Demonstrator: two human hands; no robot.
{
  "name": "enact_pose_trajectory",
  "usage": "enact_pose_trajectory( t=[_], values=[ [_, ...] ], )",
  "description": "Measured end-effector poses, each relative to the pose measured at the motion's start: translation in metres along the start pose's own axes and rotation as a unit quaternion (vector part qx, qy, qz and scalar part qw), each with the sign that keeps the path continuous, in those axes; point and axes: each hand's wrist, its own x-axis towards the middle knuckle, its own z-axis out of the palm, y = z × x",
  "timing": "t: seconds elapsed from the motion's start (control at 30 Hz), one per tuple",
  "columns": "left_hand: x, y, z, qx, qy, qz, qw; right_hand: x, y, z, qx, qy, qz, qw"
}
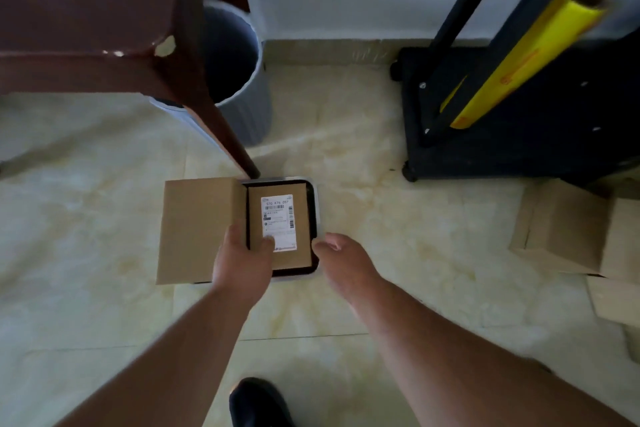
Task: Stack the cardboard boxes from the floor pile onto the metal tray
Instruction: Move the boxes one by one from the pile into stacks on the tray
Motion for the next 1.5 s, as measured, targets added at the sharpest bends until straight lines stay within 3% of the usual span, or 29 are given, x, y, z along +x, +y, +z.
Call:
enact_pose_trajectory(
  t=[0.33,0.8,1.1,1.5],
  values=[
    [-0.052,0.066,0.123,0.039,-0.095,-0.006,0.995,-0.007,0.05,-0.157,0.047,0.098,0.038,0.993],
    [-0.156,0.141,0.343,0.111,-0.195,0.041,0.974,-0.043,0.186,-0.383,0.127,0.188,0.103,0.968],
    [-0.199,0.179,0.458,0.161,-0.236,0.075,0.955,-0.05,0.262,-0.491,0.154,0.245,0.125,0.949],
    [-0.205,0.232,0.573,0.185,-0.229,0.126,0.947,-0.014,0.322,-0.587,0.193,0.284,0.166,0.924]
  ],
)
